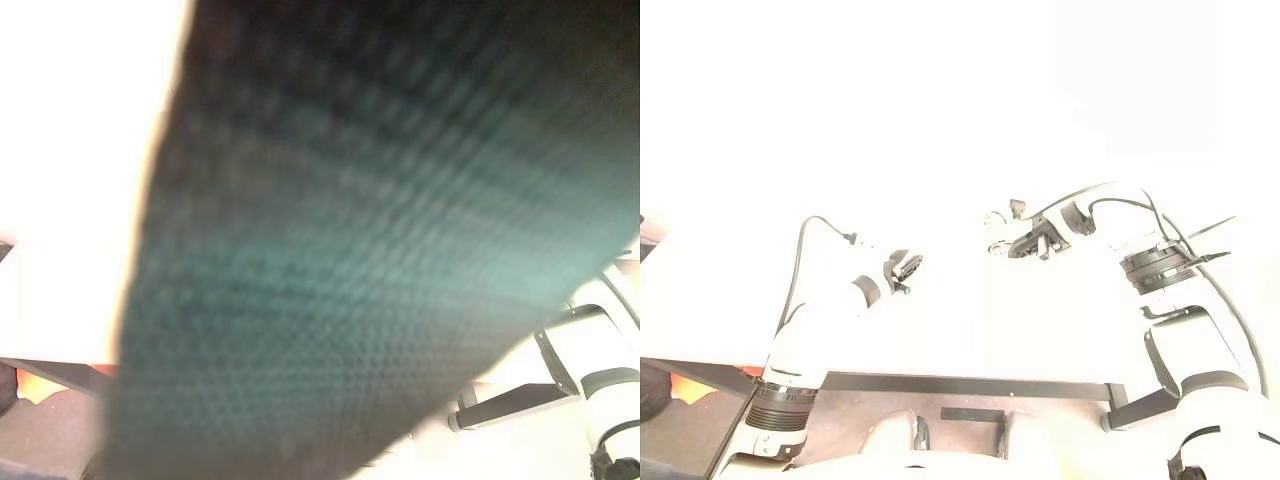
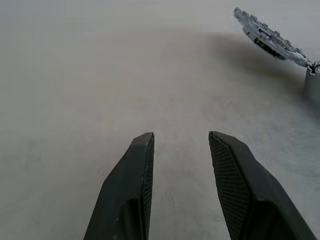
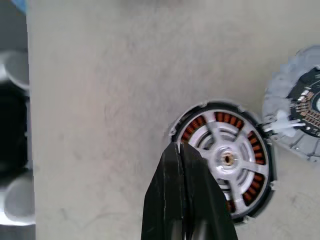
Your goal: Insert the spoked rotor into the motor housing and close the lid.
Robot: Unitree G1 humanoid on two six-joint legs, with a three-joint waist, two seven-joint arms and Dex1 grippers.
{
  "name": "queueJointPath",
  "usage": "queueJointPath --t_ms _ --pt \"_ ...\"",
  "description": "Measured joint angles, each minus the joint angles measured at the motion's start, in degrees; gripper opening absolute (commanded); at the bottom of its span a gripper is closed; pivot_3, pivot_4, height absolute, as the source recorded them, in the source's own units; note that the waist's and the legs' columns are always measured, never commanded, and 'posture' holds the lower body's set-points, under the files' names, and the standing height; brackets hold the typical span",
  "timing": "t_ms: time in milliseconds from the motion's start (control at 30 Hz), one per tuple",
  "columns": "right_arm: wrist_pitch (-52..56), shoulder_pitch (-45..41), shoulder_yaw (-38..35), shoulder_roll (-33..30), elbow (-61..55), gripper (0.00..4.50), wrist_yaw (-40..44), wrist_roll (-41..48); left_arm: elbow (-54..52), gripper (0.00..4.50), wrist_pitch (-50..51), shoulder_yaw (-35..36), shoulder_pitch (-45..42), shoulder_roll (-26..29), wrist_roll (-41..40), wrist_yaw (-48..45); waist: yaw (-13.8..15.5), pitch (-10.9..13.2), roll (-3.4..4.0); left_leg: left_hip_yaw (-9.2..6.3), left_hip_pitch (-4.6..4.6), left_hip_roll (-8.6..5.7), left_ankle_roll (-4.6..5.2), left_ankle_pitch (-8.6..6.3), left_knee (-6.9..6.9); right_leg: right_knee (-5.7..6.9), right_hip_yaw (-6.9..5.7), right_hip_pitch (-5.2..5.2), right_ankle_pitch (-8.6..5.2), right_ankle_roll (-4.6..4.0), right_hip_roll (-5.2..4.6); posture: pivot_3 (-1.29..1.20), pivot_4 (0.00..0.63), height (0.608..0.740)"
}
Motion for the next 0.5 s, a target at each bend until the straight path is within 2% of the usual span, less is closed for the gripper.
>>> queueJointPath --t_ms 167,300,333,400,467,500 --pt "20.06 -7.04 0.06 1.29 -1.79 0.02 -3.41 4.52 -0.62 1.83 -0.04 -0.47 1.56 -0.98 0.61 0.62 0.15 0.01 0.0 -0.03 0.19 0.08 -0.42 0.02 -0.12 -0.11 0.0 0.22 -0.05 0.09 0.1 0.0 0.0 0.74" --pt "15.79 -5.15 0.94 2.34 -1.54 0.02 -8.77 4.56 -1.59 1.83 -0.03 -0.92 2.17 -1.61 0.98 1.1 0.91 0.02 -0.01 -0.03 0.21 0.18 -0.62 0.14 -0.21 -0.32 0.0 0.26 -0.07 0.17 0.2 0.0 0.0 0.74" --pt "12.96 -3.94 1.33 1.63 -2.08 0.02 -9.03 4.41 -1.79 1.83 -0.01 -0.92 2.27 -1.58 1.0 1.15 1.18 0.01 -0.01 -0.03 0.2 0.18 -0.62 0.14 -0.21 -0.37 0.0 0.27 -0.02 0.13 0.2 0.0 0.0 0.74" --pt "-4.5 2.14 3.47 -4.34 -5.55 0.02 -7.89 2.16 -2.27 1.83 0.06 -0.91 2.66 -1.44 1.03 1.19 2.46 0.0 -0.03 0.0 0.23 0.19 -0.59 0.13 -0.21 -0.57 -0.01 0.37 0.07 0.25 0.19 0.0 0.0 0.74" --pt "-33.12 8.68 6.98 -12.31 -4.57 0.02 -8.69 -4.27 -2.33 1.83 0.09 -0.44 3.21 -0.96 1.06 1.19 3.82 0.0 -0.04 0.11 0.23 0.1 -0.57 0.12 -0.2 -0.61 0.02 0.45 0.12 0.3 0.06 0.0 0.0 0.74" --pt "-42.12 9.92 8.23 -14.15 -2.54 0.02 -9.25 -6.88 -2.27 1.83 0.1 -0.09 3.45 -0.71 1.11 1.22 3.85 0.01 -0.02 0.2 0.21 0.06 -0.54 0.11 -0.2 -0.6 0.02 0.4 0.14 0.32 0.0 0.0 0.0 0.74"
